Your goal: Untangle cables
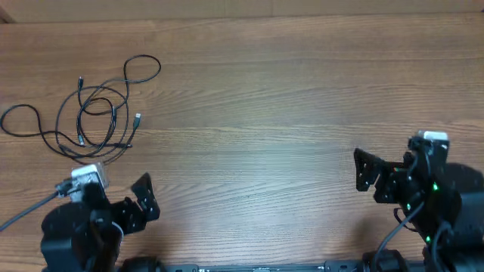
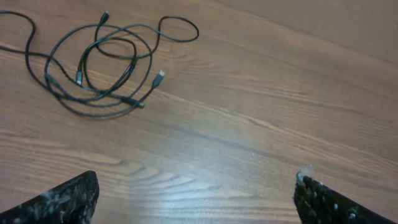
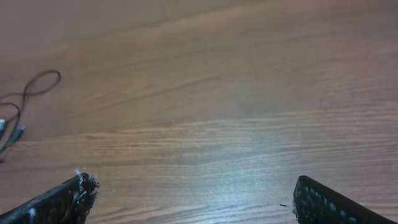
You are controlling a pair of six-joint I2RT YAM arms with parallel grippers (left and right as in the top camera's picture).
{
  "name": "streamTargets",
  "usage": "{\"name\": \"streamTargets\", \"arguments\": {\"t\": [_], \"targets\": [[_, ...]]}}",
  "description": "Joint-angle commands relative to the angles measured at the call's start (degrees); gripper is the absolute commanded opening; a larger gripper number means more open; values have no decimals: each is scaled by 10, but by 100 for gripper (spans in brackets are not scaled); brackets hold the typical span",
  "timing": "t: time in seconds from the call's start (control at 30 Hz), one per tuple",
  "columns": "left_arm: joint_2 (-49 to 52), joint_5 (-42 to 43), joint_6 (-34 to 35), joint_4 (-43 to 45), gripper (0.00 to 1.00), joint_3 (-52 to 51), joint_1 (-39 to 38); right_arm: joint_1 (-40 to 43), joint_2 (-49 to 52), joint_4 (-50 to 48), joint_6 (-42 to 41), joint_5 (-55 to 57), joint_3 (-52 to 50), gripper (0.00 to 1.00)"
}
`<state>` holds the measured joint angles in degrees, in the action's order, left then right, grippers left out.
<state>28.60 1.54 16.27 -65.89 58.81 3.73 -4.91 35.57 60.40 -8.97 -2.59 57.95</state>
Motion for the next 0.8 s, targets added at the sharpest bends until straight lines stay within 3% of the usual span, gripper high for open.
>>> {"name": "streamTargets", "arguments": {"t": [0.0,0.3,0.63,0.77], "targets": [[-15,4,-7,-24,99,-8,-3,1,-8,2,-2,4,-6,100],[-14,4,-6,-89,99,-9,-3,1,-7,2,-2,4,-6,100],[-14,4,-6,-89,100,-9,-3,-2,-16,-5,20,30,-7,100],[-14,5,-6,-89,100,-9,-3,-2,-45,-58,52,30,-35,100]]}}
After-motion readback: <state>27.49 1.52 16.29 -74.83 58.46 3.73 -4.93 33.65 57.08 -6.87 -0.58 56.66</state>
